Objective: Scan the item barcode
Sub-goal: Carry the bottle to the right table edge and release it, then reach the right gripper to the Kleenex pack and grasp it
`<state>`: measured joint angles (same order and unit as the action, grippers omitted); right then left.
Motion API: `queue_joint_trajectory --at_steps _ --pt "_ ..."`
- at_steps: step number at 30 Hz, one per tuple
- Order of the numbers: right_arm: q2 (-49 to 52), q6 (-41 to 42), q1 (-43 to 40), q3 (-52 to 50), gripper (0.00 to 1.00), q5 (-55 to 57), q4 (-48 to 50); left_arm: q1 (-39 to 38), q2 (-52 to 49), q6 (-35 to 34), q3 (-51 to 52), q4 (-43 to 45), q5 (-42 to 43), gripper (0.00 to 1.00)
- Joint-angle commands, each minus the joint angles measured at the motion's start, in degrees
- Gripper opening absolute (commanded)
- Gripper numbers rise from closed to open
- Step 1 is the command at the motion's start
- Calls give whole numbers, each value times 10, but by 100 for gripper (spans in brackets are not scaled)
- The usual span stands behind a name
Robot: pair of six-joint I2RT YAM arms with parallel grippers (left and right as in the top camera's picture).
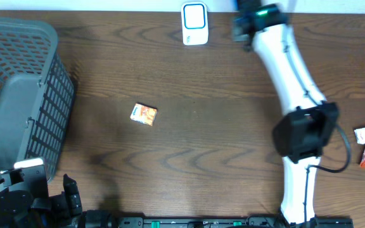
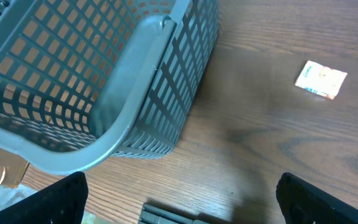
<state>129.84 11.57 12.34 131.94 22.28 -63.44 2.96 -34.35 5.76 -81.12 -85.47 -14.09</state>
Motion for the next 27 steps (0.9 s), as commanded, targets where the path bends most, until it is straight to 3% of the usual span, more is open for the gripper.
queue_joint_trajectory --at_steps 1,9,14,21,24,26,27 --pt "17 56 -87 -1 48 -63 -45 2 0 -7 -3 0 -5 97" --pt "53 73 -268 -12 46 -90 -113 2 0 -7 -3 0 -5 97" --pt "53 97 -360 -54 47 -94 -92 2 0 -7 -3 0 -5 97" --pt "53 116 -455 -173 47 -184 -11 2 0 -7 -3 0 -5 97" --pt "53 116 -473 -235 52 -183 33 2 0 -7 -3 0 -5 97" --pt "53 115 -479 -256 64 -183 48 2 0 -7 -3 0 -5 97" --pt "53 115 -480 -255 78 -184 47 2 0 -7 -3 0 -5 97"
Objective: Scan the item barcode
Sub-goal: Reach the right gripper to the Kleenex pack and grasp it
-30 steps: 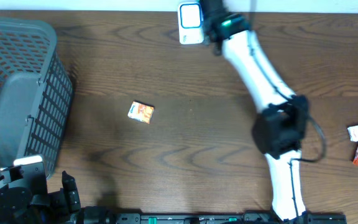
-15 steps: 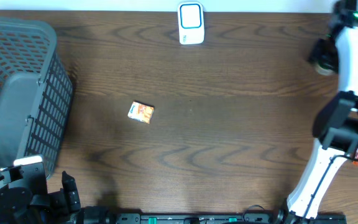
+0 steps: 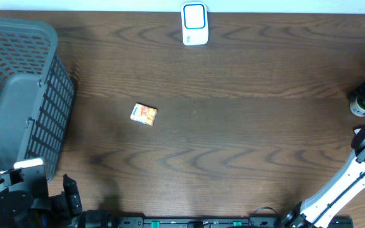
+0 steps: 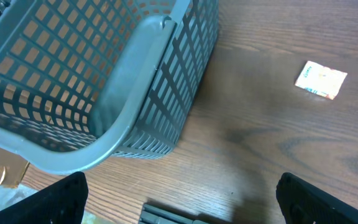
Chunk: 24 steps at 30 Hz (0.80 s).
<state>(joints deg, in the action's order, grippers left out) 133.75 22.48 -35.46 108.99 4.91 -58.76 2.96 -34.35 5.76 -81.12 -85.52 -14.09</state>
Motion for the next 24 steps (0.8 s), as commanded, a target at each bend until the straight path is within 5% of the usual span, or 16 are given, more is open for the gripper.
queue_joint_trajectory --at_steps 1,2,7,12,15,19,24 --pt "11 -11 -1 -19 92 -18 -5 2 0 -7 -3 0 -5 97" --pt "9 -37 -1 -8 99 -32 -14 2 0 -7 -3 0 -5 97" --pt "-12 -39 -1 87 99 -42 -92 2 0 -7 -3 0 -5 97" --pt "-99 47 7 181 99 -43 -181 2 0 -7 -3 0 -5 97" --pt "-153 64 30 181 99 -134 -200 2 0 -7 -3 0 -5 97" --pt "-168 31 127 179 99 -228 -200 2 0 -7 -3 0 -5 97" --pt "-148 31 362 132 99 -220 -180 2 0 -7 -3 0 -5 97"
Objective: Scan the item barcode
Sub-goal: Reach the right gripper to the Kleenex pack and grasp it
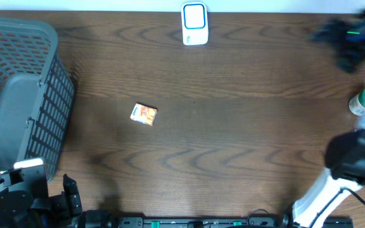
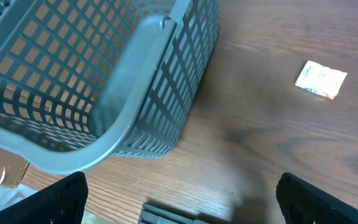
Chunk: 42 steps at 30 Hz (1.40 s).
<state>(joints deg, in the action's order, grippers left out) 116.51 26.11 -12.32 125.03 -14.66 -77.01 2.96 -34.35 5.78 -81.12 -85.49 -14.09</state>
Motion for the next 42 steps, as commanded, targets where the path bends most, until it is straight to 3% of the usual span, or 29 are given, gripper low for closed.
queue_joint_trajectory --at_steps 1,4,8,12,23,34,42 --pt "27 -5 158 -30 99 -15 5 2 0 -7 -3 0 -5 97" --pt "43 -3 276 -32 99 15 29 2 0 -7 -3 0 -5 97" --pt "70 170 435 -32 99 29 78 2 0 -7 -3 0 -5 97" --pt "80 268 486 -31 99 21 117 2 0 -7 -3 0 -5 97" --pt "150 361 535 -30 99 6 171 2 0 -7 -3 0 -5 97" --pt "230 373 582 -29 99 15 205 2 0 -7 -3 0 -5 97" --pt "234 370 581 -29 99 89 199 2 0 -7 -3 0 -5 97"
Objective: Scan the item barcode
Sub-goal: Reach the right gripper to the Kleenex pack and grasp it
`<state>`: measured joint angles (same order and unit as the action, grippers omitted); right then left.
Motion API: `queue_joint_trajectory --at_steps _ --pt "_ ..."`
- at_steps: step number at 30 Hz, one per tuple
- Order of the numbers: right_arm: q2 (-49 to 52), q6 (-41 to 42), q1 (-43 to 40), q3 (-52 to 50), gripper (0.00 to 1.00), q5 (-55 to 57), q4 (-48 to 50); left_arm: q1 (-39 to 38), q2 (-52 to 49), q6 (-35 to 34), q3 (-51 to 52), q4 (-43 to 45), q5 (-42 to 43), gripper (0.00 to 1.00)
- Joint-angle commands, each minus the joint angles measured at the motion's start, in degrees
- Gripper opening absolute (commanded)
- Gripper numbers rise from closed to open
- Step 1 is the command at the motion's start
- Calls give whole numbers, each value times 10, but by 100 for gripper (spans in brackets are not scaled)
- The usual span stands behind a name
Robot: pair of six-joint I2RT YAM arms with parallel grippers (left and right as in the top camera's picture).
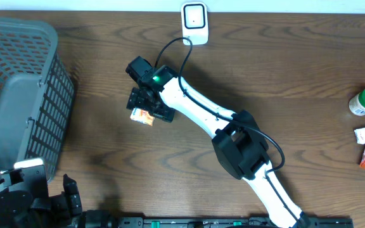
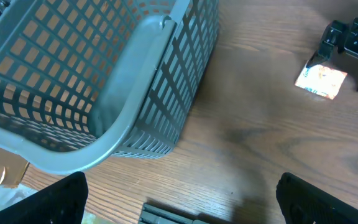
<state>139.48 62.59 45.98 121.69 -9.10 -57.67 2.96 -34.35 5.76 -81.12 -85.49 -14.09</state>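
Note:
The item is a small orange-and-white packet [image 1: 142, 115] lying flat on the wooden table left of centre, also seen in the left wrist view [image 2: 321, 81]. My right gripper [image 1: 149, 106] reaches across the table and hovers right over the packet's far-right side, fingers [image 2: 333, 38] spread, open. The white scanner with a blue face [image 1: 194, 23] stands at the table's far edge. My left gripper [image 2: 182, 196] rests at the near left corner, open and holding nothing.
A large grey mesh basket [image 1: 18, 95] fills the left side. At the right edge stand a green-lidded white bottle, a red packet and a small white wrapper [image 1: 362, 133].
My right arm was a blur at the far right corner; it now stretches across the table with its gripper at the packet. The packet, bottle and left arm are unmoved.
My right gripper was at the far edge beside the scanner with something green in it. Then it was at the right edge where the green-lidded bottle stands. Then the bottle stood alone and the arm was away from it. Now the gripper is over the packet.

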Motion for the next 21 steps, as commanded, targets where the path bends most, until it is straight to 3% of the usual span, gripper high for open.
queue_joint_trajectory --at_steps 1,14,17,21 --pt "6 3 -2 4 98 32 17 2 0 -7 -3 0 -5 97" --pt "78 1 13 4 97 15 41 2 0 -7 -3 0 -5 97" --pt "78 -12 15 4 87 24 22 2 0 -7 -3 0 -5 97" --pt "78 -34 12 5 67 33 -1 2 0 -7 -3 0 -5 97"
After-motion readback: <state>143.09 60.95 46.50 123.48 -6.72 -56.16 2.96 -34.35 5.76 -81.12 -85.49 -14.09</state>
